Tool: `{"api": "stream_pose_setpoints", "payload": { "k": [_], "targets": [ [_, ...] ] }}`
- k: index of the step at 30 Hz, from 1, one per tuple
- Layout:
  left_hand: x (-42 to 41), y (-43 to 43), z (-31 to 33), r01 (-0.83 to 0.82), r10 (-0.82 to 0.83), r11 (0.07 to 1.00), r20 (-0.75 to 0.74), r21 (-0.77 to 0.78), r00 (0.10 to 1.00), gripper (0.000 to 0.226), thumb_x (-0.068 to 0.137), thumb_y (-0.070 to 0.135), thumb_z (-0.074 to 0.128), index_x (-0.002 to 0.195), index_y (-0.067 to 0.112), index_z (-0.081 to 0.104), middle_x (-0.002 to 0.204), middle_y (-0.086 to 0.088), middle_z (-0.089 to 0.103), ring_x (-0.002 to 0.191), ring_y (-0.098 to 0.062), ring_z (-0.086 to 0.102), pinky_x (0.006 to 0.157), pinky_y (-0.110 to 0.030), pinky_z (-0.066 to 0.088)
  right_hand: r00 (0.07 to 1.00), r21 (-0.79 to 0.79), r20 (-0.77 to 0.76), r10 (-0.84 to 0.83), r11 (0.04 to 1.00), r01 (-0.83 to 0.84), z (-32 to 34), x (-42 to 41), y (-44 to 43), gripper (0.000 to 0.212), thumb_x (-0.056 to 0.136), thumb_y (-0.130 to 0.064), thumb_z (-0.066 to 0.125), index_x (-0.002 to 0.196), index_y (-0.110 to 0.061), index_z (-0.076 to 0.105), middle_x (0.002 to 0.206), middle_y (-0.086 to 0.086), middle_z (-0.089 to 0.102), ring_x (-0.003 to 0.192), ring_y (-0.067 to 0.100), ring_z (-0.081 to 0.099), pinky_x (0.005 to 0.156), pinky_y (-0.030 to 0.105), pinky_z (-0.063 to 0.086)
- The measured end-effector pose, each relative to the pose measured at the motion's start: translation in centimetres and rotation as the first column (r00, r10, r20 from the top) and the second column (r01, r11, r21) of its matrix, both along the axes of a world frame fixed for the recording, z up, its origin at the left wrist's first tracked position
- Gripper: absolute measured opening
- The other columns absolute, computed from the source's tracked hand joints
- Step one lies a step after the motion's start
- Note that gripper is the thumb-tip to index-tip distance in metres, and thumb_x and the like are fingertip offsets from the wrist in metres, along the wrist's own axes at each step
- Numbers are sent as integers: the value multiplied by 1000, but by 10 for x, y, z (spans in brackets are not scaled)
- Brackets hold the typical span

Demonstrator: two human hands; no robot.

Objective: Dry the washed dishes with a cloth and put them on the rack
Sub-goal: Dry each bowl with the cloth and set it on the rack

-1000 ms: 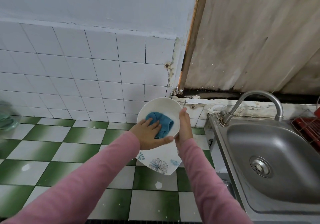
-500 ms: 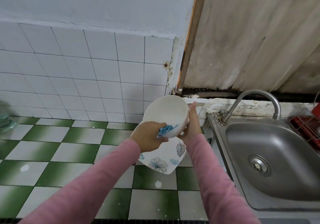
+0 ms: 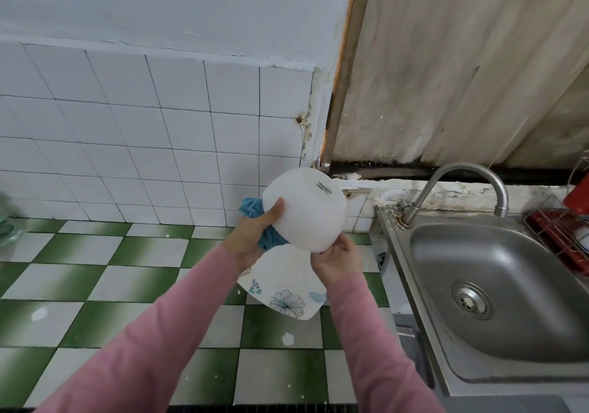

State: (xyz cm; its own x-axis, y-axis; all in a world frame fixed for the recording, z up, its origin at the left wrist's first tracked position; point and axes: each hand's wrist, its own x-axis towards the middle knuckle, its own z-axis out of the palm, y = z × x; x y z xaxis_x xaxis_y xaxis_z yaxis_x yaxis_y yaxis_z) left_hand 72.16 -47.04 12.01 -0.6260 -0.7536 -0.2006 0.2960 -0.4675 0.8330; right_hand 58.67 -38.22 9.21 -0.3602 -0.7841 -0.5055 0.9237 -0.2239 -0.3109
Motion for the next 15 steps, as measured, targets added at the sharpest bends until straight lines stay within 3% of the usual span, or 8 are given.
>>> {"api": "stream_pose_setpoints", "payload": {
  "k": [2, 4, 6, 8, 10, 13, 15],
  "targets": [
    [7, 0, -6, -4, 3, 995, 8, 96, 1000, 79, 55, 43, 85, 116, 3, 57, 109, -12, 73, 99, -27, 71, 76, -39, 61, 998, -51, -33, -50, 998, 48, 10, -7, -2, 39, 106, -20, 34, 102, -5, 69, 93, 12, 76, 77, 26, 75, 65, 40, 61],
    [15, 4, -14, -2, -4, 996, 67, 92, 998, 62, 70, 34, 76, 120, 3, 57, 114, -13, 71, 99, -24, 72, 75, -32, 60, 995, -112, -83, -47, 993, 37, 23, -13, -3, 47, 107, -26, 31, 98, -7, 73, 92, 12, 76, 77, 26, 75, 64, 43, 61],
    [20, 9, -22, -36, 28, 999, 178, 41, 984, 43, 85, 22, 70, 124, 6, 58, 118, -14, 69, 98, -22, 70, 71, -30, 60, 983, -114, -178, -41, 993, 20, 35, -19, -5, 46, 108, -35, 28, 110, -10, 67, 90, 10, 77, 76, 25, 75, 57, 42, 61],
    [21, 12, -28, -130, 136, 991, 323, -40, 936, 39, 90, 19, 68, 126, 9, 57, 119, -16, 67, 97, -24, 68, 69, -31, 59, 959, -86, -277, -61, 996, 39, 44, -22, -5, 44, 108, -41, 28, 123, -15, 60, 91, 7, 77, 76, 22, 75, 54, 37, 59],
    [16, 12, -28, -305, 344, 939, 388, -160, 855, 34, 92, 23, 67, 124, 13, 56, 117, -15, 67, 99, -28, 67, 67, -29, 58, 921, -51, -381, -77, 997, 62, 49, -22, -6, 40, 107, -44, 31, 127, -23, 58, 100, 3, 76, 82, 21, 74, 59, 38, 59],
    [5, 24, -12, -503, 594, 787, 220, -356, 774, 21, 98, 24, 58, 118, 19, 60, 107, -3, 66, 100, -22, 64, 71, -22, 55, 847, 57, -526, -74, 991, 122, 55, -9, -8, 26, 105, -35, 40, 105, -28, 64, 105, -1, 68, 89, 21, 65, 73, 40, 56],
    [-5, 35, -2, -413, 504, 792, 98, -451, 858, 14, 99, 31, 55, 104, 36, 67, 95, 7, 64, 90, -15, 60, 80, -33, 51, 774, 137, -633, -22, 981, 140, 56, 6, -11, 26, 104, -32, 43, 92, -23, 65, 94, -2, 66, 81, 21, 60, 70, 34, 52]
  ]
}}
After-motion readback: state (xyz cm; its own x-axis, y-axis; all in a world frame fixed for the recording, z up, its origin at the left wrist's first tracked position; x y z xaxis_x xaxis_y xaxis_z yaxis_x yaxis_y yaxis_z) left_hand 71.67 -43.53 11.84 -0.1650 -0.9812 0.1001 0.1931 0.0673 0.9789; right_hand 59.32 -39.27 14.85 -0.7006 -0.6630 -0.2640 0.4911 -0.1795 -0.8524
